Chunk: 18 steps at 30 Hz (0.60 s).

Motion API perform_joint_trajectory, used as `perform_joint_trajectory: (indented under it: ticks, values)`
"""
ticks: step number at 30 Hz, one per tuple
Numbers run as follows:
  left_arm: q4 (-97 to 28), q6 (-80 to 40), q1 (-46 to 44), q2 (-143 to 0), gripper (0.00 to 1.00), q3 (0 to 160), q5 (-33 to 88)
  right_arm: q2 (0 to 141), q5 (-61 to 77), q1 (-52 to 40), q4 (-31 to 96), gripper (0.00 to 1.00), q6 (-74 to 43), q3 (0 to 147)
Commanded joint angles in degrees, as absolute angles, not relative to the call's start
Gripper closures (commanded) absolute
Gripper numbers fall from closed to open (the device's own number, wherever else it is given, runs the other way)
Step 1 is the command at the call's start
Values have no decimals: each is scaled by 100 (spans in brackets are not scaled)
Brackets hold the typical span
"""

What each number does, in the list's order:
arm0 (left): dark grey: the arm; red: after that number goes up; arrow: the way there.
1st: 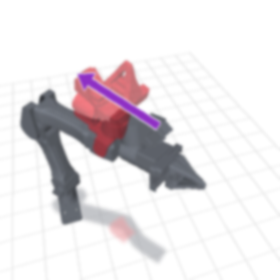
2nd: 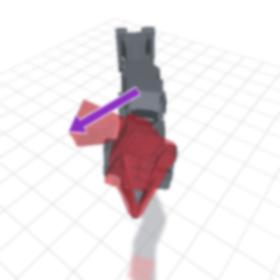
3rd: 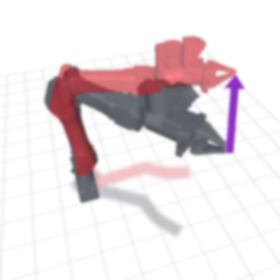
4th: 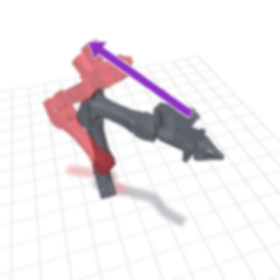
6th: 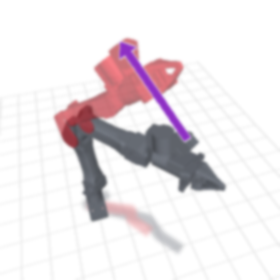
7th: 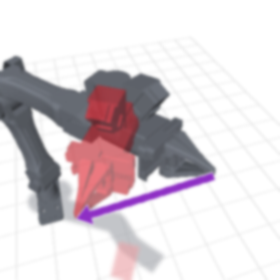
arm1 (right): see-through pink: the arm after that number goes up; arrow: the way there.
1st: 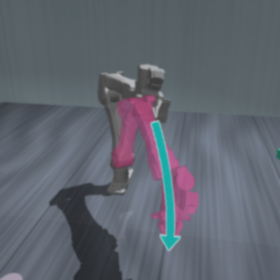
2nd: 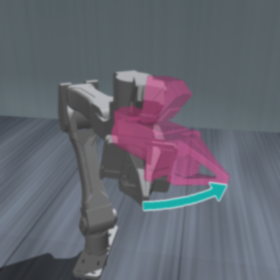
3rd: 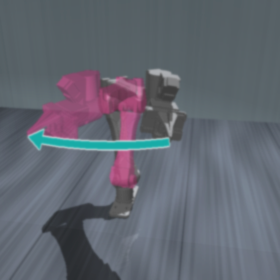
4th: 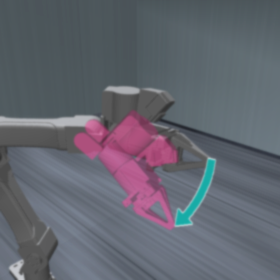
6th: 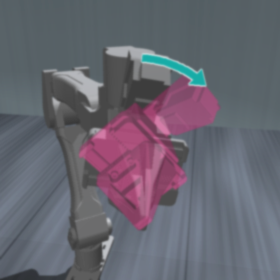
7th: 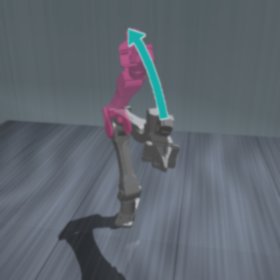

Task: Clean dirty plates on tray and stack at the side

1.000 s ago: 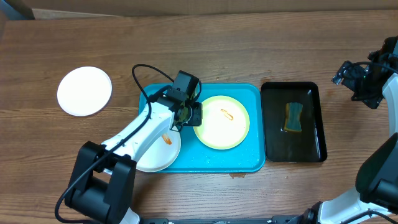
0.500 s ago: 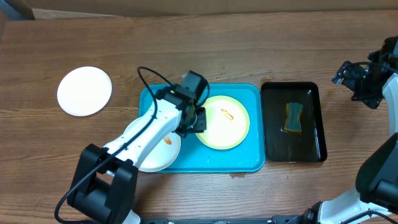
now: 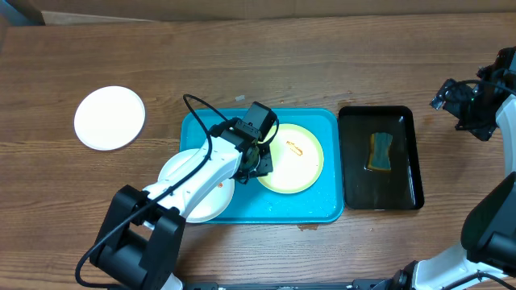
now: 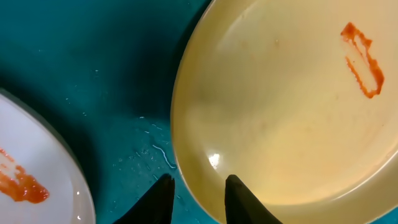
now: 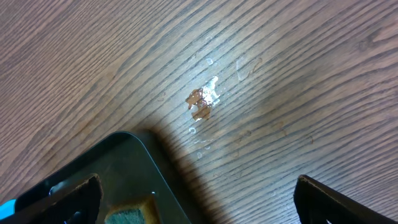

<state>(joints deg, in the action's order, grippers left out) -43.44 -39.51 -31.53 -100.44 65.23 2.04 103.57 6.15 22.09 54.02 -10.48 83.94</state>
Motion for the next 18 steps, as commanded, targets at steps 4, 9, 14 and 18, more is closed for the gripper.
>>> perform_joint_trajectory:
  ticks: [4, 9, 14, 18]
  values:
    - [-4309, -4119, -3144, -10466, 73, 6486, 174, 10298, 604, 2193, 5384, 0, -1072, 8385]
    - [-4263, -4117, -3100, -10499, 78, 6486, 248, 10300, 604, 2193, 5384, 0, -1072, 8385]
    - [-3972, -3848, -3022, -10499, 85, 6490, 233, 10298, 604, 2193, 5384, 0, -1072, 8385]
    - [-3743, -3424, -2867, -10499, 92, 6528, 187, 10300, 604, 2193, 5384, 0, -1072, 8385]
